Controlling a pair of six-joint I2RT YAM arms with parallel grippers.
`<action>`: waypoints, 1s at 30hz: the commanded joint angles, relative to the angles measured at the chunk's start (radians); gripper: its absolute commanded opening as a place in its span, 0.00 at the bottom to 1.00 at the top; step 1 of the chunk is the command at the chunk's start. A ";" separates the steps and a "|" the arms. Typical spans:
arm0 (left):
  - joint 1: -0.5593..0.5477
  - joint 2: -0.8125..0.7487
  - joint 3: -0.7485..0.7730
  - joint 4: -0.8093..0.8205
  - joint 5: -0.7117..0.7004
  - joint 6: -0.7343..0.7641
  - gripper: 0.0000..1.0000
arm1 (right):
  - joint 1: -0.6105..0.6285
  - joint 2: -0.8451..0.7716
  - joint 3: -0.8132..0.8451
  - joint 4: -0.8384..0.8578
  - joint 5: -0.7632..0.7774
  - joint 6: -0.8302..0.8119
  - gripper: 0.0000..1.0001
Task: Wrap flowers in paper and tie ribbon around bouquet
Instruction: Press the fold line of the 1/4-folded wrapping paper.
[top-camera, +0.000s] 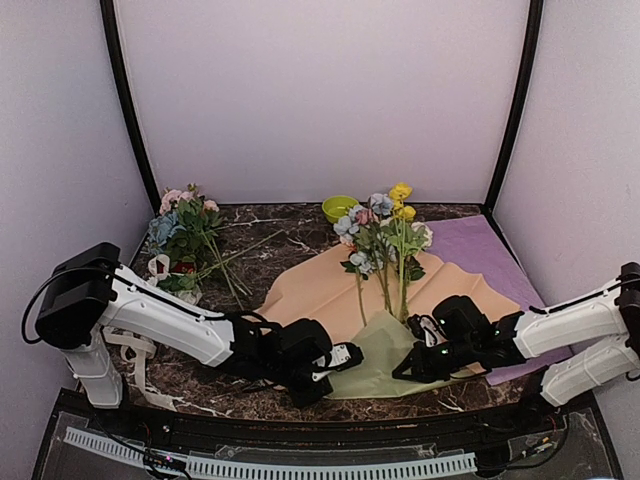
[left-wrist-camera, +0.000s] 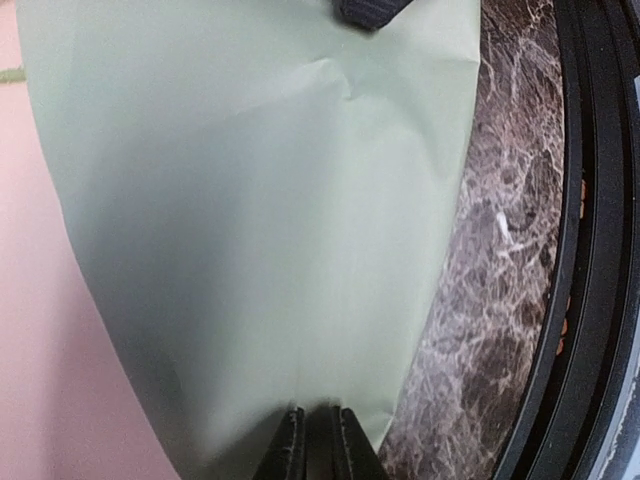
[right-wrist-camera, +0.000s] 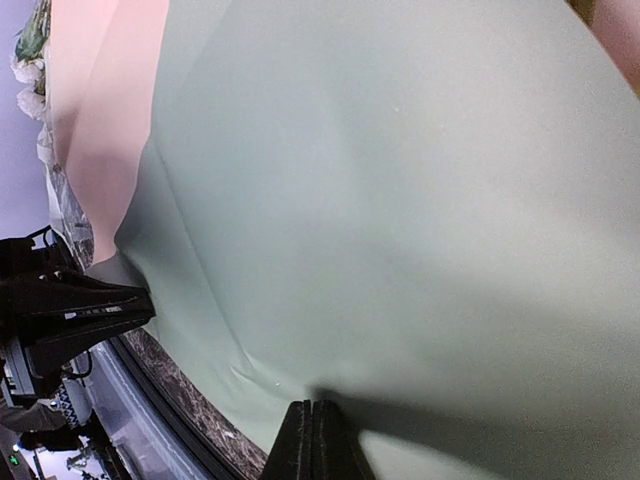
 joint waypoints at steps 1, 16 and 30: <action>-0.004 -0.063 -0.107 -0.098 -0.018 -0.084 0.10 | 0.003 0.012 -0.031 -0.082 0.067 0.002 0.00; -0.001 -0.237 -0.282 -0.213 -0.103 -0.314 0.09 | 0.003 0.010 -0.002 -0.136 0.068 -0.022 0.00; -0.065 -0.197 0.041 -0.139 -0.200 -0.063 0.09 | 0.003 0.026 0.048 -0.172 0.061 -0.035 0.00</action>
